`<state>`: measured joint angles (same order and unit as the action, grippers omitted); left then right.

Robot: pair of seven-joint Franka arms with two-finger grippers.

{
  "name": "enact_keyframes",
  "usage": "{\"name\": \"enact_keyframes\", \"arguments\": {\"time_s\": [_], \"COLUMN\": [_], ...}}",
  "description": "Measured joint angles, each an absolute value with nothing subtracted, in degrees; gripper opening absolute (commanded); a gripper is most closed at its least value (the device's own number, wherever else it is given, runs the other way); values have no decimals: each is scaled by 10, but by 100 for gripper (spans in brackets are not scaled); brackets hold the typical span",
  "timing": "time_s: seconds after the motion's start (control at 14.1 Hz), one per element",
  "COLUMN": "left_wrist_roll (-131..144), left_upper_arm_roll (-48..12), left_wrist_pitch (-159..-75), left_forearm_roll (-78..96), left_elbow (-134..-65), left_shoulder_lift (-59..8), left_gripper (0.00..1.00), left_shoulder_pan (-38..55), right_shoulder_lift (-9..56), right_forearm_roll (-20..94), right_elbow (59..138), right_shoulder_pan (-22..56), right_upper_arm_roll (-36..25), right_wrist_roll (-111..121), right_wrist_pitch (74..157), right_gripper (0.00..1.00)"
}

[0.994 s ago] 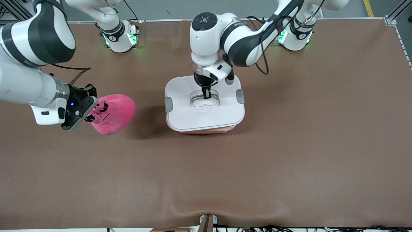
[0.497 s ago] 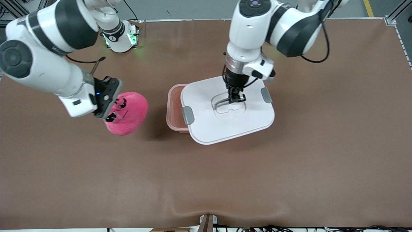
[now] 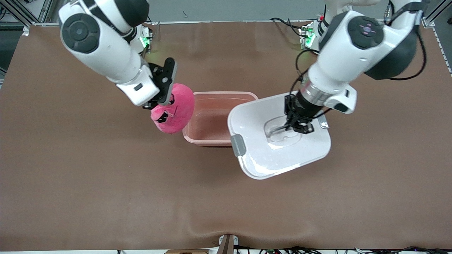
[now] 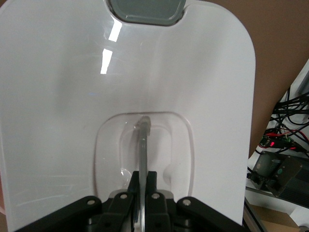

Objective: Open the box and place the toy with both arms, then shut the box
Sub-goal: 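Lift the lid with the left gripper while the right gripper carries the plush over, then release the pink plush into the pink box with the right gripper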

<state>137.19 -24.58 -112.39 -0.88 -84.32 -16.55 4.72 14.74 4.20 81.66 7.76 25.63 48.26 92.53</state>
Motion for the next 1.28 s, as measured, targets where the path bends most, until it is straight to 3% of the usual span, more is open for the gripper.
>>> {"name": "enact_keyframes", "arguments": {"time_s": [0.5,1.28], "left_wrist_roll": [1177,1019], "left_upper_arm_roll": [-245,-245], "left_wrist_pitch": [-1079,-985], "left_forearm_roll": [-3,-3], "left_elbow": [-846,-847], "left_shoulder_lift": [-181,-190], "left_gripper": [0,0], "left_shoulder_pan": [-16,-39], "right_shoulder_lift": [175,217], "right_forearm_roll": [-97,-166], "right_elbow": [825,836], "right_shoulder_pan": [90,110], "right_upper_arm_roll": [361,369], "right_wrist_roll": [541,582], "right_wrist_pitch": [959,991], "right_gripper": [0,0]}}
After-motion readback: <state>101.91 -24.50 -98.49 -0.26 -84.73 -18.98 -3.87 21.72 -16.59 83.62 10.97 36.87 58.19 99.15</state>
